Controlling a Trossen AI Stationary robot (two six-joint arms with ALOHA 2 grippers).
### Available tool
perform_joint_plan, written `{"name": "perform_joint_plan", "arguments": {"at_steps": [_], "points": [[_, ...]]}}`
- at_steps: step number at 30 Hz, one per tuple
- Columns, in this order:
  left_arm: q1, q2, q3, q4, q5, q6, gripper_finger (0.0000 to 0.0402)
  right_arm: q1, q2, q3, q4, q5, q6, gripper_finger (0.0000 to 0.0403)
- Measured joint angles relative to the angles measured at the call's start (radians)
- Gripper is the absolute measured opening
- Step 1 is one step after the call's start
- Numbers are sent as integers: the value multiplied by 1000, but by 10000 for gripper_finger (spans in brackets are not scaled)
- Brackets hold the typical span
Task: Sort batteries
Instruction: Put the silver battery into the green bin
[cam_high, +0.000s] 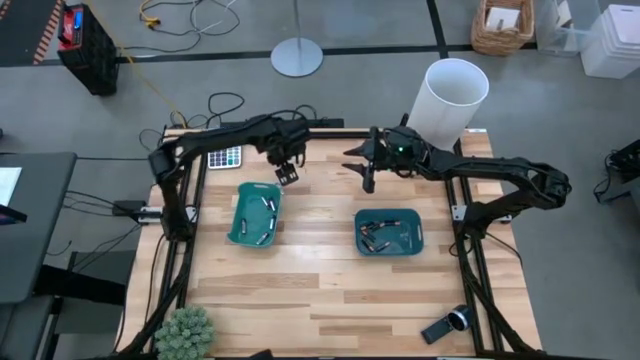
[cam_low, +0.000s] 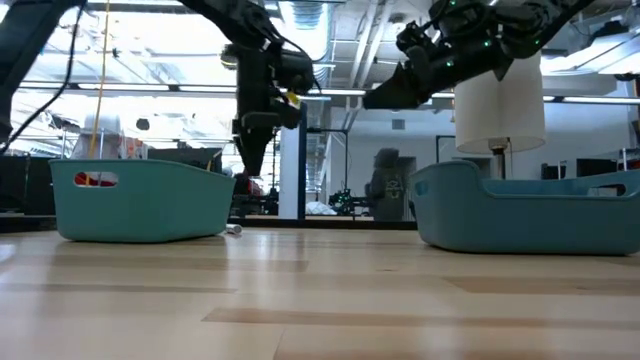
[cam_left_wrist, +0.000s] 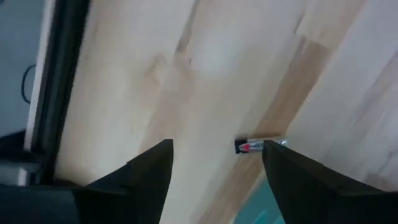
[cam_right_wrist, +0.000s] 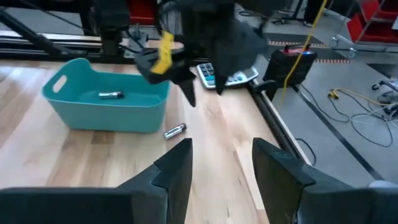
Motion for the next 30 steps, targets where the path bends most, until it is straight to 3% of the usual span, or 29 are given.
{"name": "perform_joint_plan", "arguments": {"at_steps": [8,13,18,23,30], "points": [[-5,154,155,-99,40,120,245,-2,0,0,-23,-22,-52,179],[-2,233,183,-200,94,34,245,-3,0,0,-44,-31,-72,179],[-8,304,182,-205,73,-32,245,-1,0,0,-44,-31,-77,179],[-6,310,179,-205,83,-80,245,12,0,0,-49,-31,-79,179],[21,311,178,-216,143,-263,248,12,0,0,-50,-31,-78,179]]}}
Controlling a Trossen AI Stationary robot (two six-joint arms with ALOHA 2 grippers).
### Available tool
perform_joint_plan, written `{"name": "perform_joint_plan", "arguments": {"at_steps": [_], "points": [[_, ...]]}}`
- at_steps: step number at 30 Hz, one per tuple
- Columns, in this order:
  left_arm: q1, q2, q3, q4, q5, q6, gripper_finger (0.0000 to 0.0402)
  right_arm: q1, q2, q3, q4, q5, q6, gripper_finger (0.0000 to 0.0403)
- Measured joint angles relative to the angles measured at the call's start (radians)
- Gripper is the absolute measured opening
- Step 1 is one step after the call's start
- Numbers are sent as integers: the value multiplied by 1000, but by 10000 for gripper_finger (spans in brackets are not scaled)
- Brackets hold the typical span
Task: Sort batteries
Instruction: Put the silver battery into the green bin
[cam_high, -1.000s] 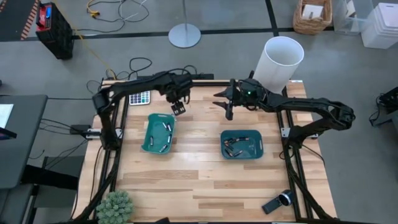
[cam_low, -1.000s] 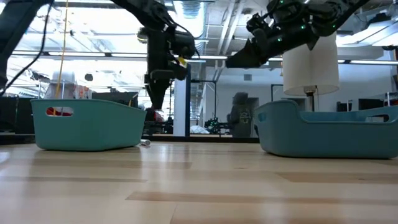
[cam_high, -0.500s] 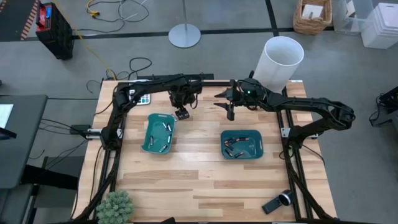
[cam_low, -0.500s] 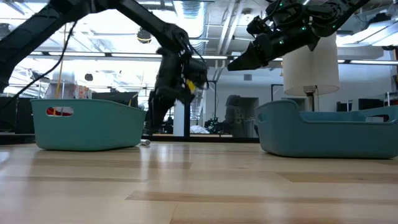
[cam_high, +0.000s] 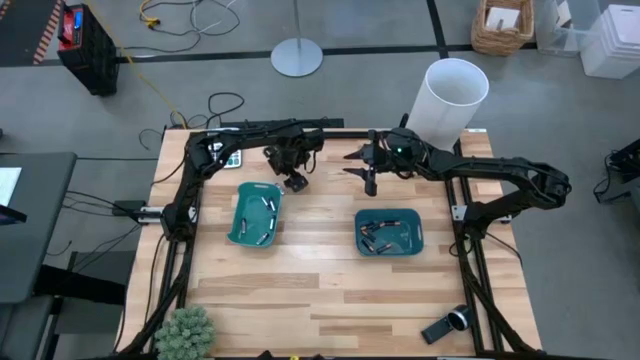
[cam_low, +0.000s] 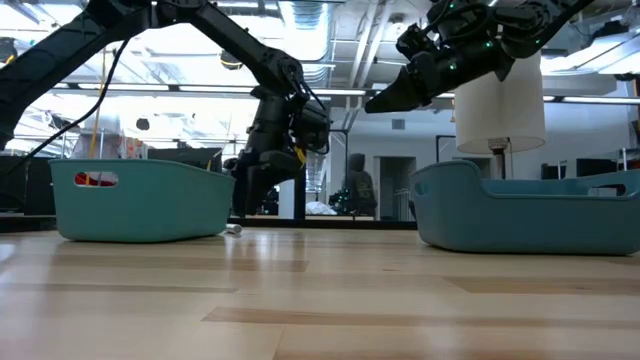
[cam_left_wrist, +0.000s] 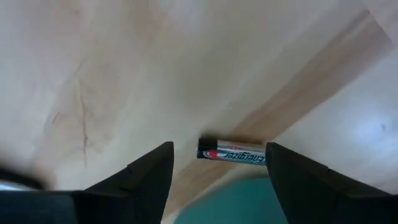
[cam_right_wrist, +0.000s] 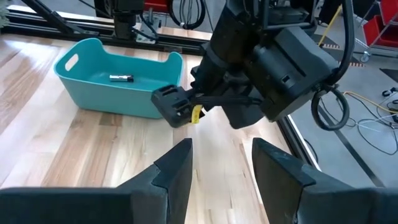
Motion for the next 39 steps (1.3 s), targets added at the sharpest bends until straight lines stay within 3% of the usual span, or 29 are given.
{"name": "perform_joint_plan", "arguments": {"at_steps": [16,31,35,39], "points": [[18,0,-116,14,54,-239,257,12,0,0,-8,-2,-6,179],[-37,0,-132,111,127,-242,255,11,0,0,-22,-2,-12,179],[-46,0,-132,129,123,-217,238,11,0,0,-22,-2,-10,179],[-54,-1,-132,157,107,-187,192,11,0,0,-22,-2,-8,179]]}}
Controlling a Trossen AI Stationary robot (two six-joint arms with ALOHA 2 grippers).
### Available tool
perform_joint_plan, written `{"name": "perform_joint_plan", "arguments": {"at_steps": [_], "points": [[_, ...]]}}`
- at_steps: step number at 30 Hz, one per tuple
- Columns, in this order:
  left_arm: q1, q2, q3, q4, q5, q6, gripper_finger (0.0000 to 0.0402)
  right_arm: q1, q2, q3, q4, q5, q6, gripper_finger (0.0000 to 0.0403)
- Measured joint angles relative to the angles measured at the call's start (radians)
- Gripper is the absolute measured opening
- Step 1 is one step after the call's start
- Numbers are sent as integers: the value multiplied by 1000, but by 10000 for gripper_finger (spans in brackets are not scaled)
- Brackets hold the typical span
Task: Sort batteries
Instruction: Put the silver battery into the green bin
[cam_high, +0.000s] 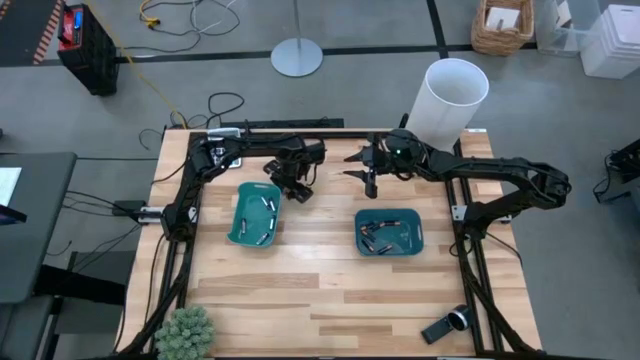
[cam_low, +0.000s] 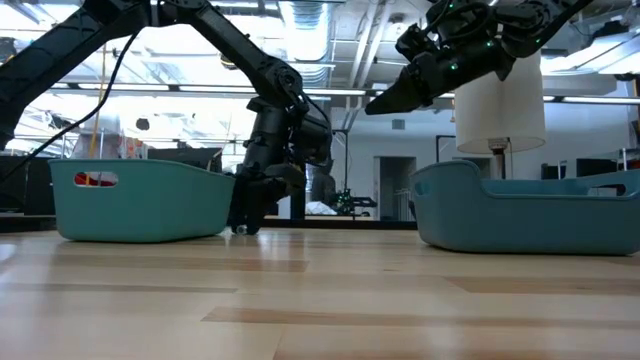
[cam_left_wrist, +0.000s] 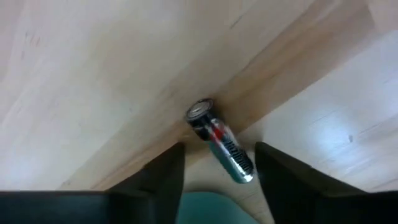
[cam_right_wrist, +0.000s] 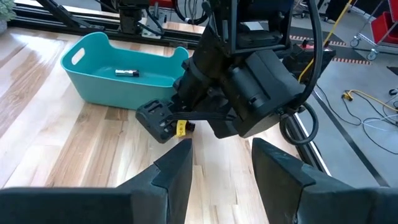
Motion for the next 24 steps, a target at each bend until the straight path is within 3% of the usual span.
{"name": "perform_joint_plan", "arguments": {"at_steps": [10,24], "points": [[0,-3,0,52,-11,118,35,0,0,0,0,0,0,179],[-5,-4,2,87,-14,231,34,0,0,0,4,1,1,179]]}}
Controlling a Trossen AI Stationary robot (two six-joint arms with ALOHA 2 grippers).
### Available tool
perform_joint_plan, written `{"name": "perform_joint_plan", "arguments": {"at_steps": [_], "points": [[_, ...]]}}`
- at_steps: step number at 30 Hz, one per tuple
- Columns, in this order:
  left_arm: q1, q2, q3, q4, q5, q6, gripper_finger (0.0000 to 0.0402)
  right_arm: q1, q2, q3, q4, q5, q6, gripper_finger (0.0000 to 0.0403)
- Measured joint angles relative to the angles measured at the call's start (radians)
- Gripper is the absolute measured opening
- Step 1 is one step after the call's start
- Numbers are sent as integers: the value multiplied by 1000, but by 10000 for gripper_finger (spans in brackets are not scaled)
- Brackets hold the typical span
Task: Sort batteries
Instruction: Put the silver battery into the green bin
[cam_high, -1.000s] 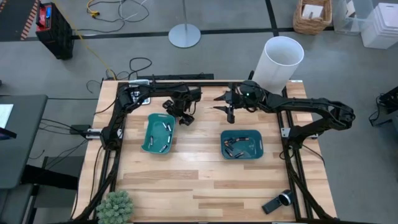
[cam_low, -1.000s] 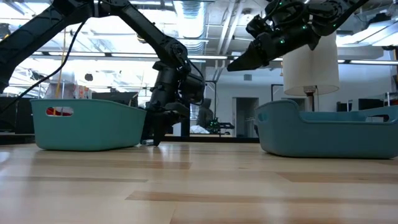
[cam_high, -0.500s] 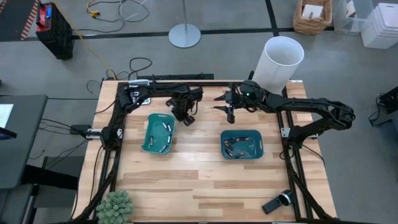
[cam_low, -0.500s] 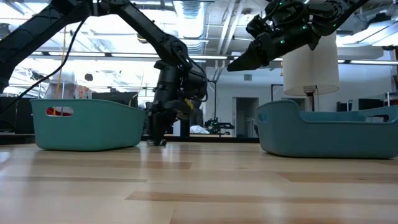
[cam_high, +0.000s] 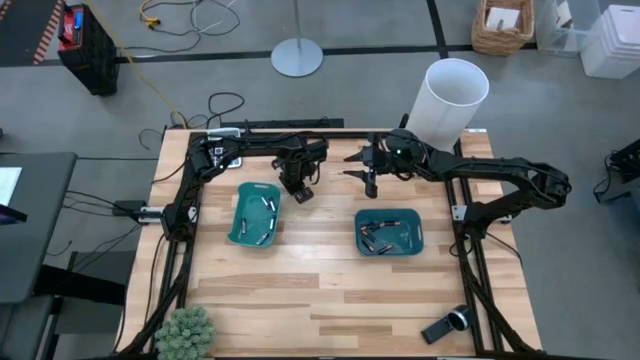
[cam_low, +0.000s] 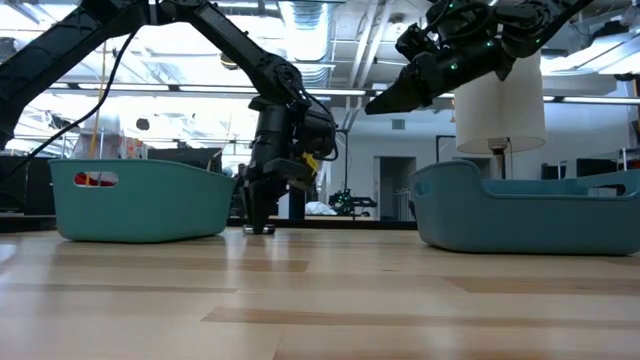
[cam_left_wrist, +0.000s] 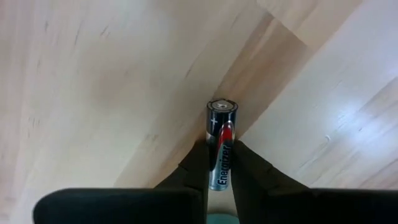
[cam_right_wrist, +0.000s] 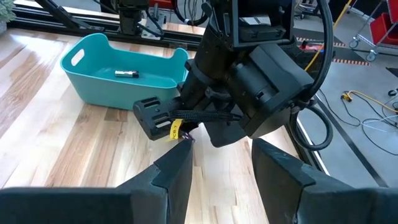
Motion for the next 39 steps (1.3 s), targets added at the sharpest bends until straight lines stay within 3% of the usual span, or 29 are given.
{"name": "perform_joint_plan", "arguments": {"at_steps": [14,23,28,35,39], "points": [[-1,-10,64,39,-7,75,34,0,0,0,1,1,-1,179],[-2,-145,66,190,-3,107,34,0,0,0,12,1,-1,179],[-20,-239,66,164,-3,135,34,0,0,0,11,1,-1,179],[-145,-388,62,-24,-193,91,34,0,0,-11,25,1,-7,179],[-240,-502,-50,-50,-251,12,34,-2,1,-36,51,1,-15,179]]}}
